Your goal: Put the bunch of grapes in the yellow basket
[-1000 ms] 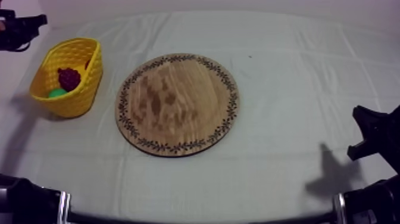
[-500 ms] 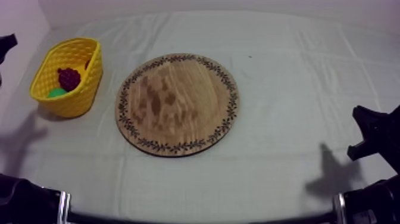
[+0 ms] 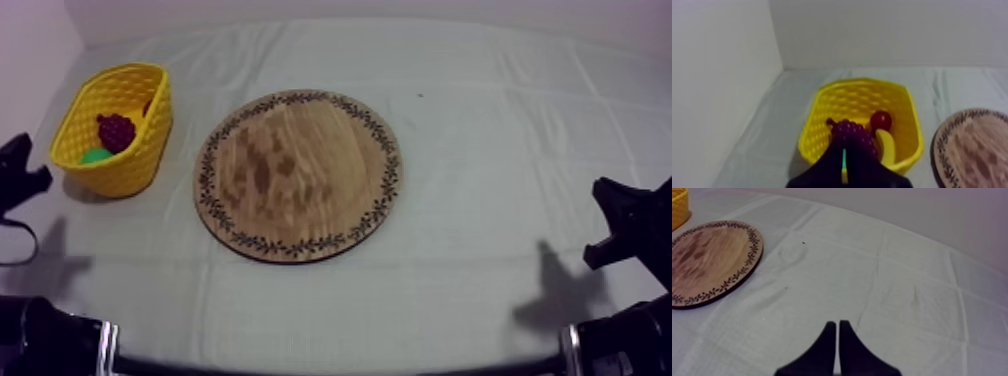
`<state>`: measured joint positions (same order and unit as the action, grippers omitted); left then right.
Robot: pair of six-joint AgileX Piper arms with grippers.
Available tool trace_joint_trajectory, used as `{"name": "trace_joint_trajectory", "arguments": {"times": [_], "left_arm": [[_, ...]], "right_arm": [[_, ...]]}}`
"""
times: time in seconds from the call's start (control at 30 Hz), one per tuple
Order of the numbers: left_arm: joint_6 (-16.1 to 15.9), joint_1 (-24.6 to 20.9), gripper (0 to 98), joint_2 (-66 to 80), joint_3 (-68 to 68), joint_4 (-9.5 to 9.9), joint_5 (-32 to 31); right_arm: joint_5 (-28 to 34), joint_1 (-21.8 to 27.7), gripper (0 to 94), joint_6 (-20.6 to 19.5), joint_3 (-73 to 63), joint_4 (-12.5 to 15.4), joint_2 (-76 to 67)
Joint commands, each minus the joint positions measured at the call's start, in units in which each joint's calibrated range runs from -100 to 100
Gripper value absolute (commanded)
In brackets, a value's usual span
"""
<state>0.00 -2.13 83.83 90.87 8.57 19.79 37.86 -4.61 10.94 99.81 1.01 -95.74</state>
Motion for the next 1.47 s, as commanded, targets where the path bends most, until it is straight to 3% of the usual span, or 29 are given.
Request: {"name": "trace_joint_trajectory", "arguments": {"times": [0.0, 0.17, 0.4, 0.6, 0.93, 1.43], "left_arm": [[-0.4, 0.1, 0.0, 3.1, 5.7, 0.06, -0.3], [-1.7, 0.4, 0.0, 7.8, 8.4, -0.81, 1.9], [-4.0, 1.0, 0.0, 14.0, 9.0, -4.09, 7.7], [-3.5, 0.8, 0.0, 15.6, 9.0, -5.16, 9.5], [-0.4, 0.7, 0.0, 15.9, 9.0, -5.55, 9.8], [-2.5, 0.7, 0.0, 15.9, 9.0, -5.82, 11.3]], "right_arm": [[0.0, 0.0, 0.4, 0.0, 0.0, 0.0, 0.0], [0.0, 0.0, 0.4, 0.0, 0.0, 0.0, 0.0], [0.0, 0.0, 0.4, 0.0, 0.0, 0.0, 0.0], [0.0, 0.0, 0.4, 0.0, 0.0, 0.0, 0.0], [0.0, 0.0, 0.4, 0.0, 0.0, 0.0, 0.0], [0.0, 0.0, 0.4, 0.0, 0.0, 0.0, 0.0]]}}
